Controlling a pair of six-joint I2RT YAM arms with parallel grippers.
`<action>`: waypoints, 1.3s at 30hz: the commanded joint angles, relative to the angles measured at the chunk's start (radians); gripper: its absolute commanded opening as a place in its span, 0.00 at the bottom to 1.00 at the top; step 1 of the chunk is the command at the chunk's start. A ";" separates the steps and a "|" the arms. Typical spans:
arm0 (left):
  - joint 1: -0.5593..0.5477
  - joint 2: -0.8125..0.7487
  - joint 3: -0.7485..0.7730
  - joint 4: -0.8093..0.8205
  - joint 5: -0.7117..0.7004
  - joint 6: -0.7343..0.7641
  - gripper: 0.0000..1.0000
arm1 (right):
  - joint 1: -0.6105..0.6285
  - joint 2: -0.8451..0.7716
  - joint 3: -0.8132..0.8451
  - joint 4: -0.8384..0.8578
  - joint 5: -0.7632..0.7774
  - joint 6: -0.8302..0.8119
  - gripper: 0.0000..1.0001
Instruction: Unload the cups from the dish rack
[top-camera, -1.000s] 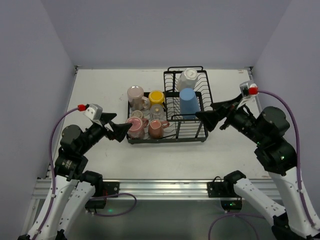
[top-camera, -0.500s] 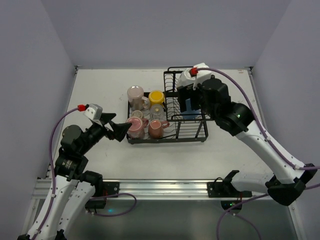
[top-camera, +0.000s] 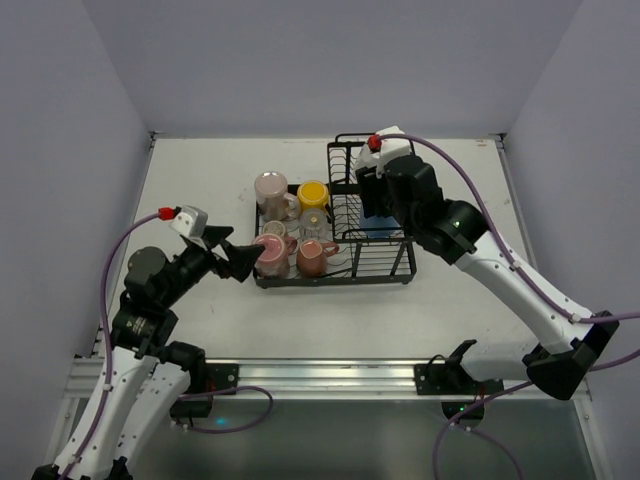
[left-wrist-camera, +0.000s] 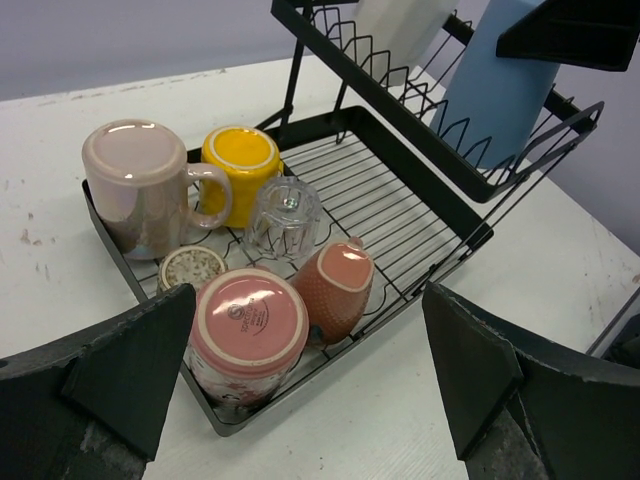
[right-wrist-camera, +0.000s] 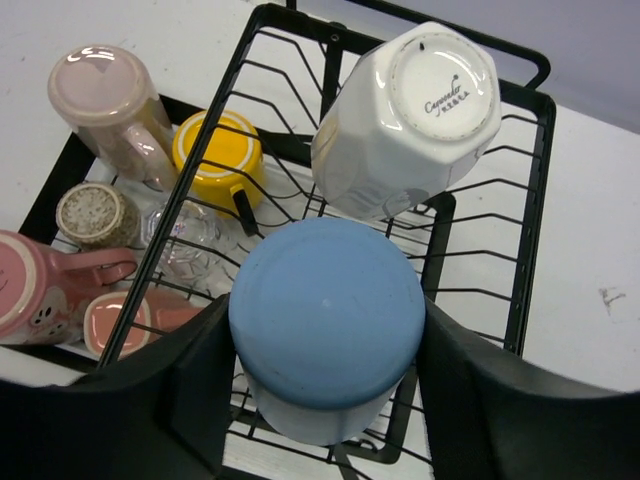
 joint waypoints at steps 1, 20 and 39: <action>-0.006 0.026 0.005 -0.008 0.003 -0.024 1.00 | 0.003 -0.019 -0.002 0.048 0.037 -0.003 0.40; -0.006 0.138 -0.097 0.798 0.363 -0.870 0.91 | 0.003 -0.443 -0.396 0.725 -0.396 0.568 0.18; -0.019 0.114 -0.139 0.867 0.350 -1.010 0.68 | 0.154 -0.185 -0.459 1.130 -0.424 0.793 0.16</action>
